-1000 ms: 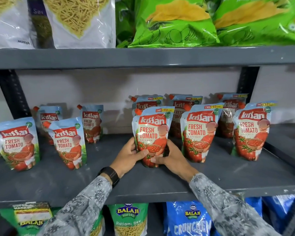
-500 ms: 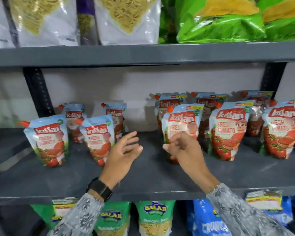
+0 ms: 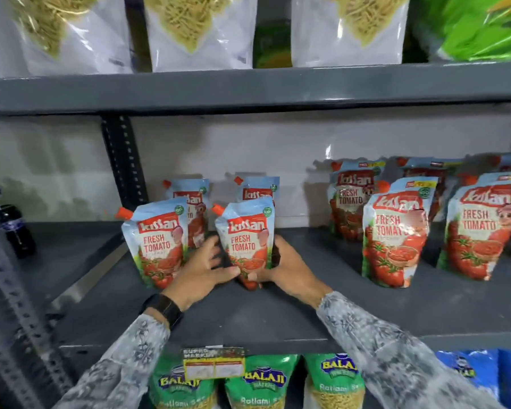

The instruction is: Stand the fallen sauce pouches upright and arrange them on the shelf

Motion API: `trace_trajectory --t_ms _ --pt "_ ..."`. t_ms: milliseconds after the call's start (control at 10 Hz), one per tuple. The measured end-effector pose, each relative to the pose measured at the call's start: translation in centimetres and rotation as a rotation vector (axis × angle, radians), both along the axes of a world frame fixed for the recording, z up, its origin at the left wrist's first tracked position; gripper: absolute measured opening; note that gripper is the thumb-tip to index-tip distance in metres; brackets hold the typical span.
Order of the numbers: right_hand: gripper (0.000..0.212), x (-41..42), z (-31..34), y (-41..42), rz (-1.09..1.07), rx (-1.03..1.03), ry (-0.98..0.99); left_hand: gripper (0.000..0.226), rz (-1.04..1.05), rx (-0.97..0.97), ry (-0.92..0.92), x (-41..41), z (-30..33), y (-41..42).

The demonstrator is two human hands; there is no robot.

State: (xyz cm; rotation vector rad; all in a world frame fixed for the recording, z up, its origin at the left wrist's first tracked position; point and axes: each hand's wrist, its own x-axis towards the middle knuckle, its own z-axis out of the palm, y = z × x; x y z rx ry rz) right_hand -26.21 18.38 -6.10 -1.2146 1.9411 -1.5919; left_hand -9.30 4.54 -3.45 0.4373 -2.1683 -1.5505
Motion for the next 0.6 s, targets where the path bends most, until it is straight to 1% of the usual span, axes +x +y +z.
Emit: trace_trajectory --t_ms 100,300,400,500,600 --pt "0.072 -0.2 -0.1 -0.2 -0.047 0.004 0.039 0.057 -0.025 -0.038 0.008 -1.1 -0.1 0.1" --pt "0.066 -0.8 -0.3 0.8 -0.146 0.01 0.041 0.05 -0.027 -0.075 0.026 -2.9 -0.3 1.3" --pt "0.065 -0.5 -0.1 1.2 -0.151 0.016 0.032 0.049 -0.037 -0.067 0.019 -2.9 -0.4 1.3" --pt "0.071 0.3 -0.1 2.1 -0.164 0.025 0.013 0.054 -0.031 -0.092 -0.03 -2.1 -0.1 1.3" --pt "0.069 1.6 -0.6 3.4 -0.36 -0.053 0.063 0.07 0.031 -0.142 -0.082 -0.3 -0.6 0.3"
